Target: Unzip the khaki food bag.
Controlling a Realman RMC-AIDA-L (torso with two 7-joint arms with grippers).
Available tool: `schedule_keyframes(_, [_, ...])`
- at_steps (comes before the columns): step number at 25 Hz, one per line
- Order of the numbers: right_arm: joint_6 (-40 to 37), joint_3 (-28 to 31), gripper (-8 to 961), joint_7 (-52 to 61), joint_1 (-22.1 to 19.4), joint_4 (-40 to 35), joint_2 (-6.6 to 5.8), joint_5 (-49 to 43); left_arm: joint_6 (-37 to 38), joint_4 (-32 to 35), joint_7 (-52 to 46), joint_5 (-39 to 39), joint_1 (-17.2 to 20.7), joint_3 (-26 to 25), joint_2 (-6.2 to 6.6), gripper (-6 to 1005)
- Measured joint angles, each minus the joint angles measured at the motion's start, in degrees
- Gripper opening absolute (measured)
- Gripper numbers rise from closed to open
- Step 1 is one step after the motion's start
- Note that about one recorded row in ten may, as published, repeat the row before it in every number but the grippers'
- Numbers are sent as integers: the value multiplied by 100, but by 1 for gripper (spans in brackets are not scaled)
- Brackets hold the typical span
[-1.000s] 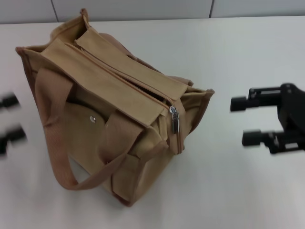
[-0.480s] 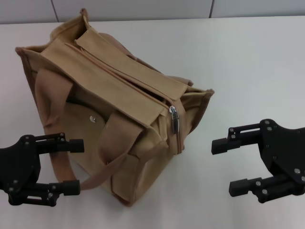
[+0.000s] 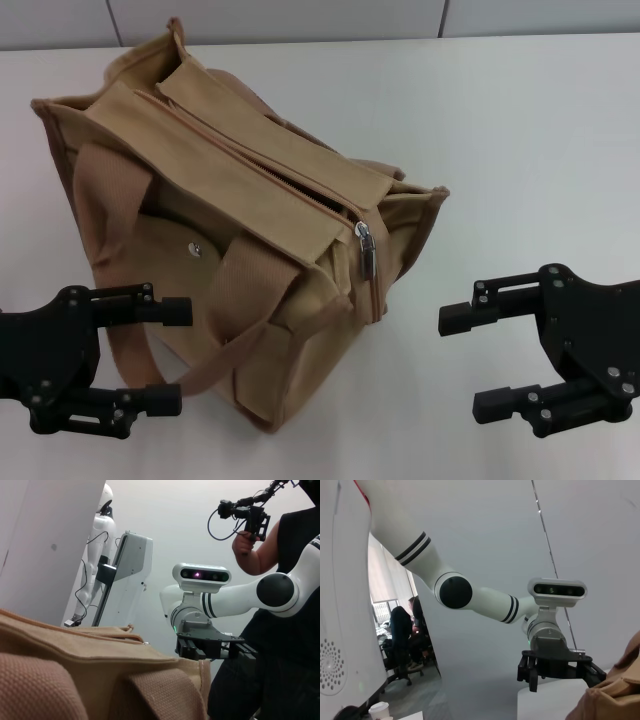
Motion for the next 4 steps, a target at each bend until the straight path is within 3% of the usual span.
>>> schedule_keyframes(4, [-20,0,685,7,-2,0,24,-3,8,0,-2,-7,0,1,-6,837])
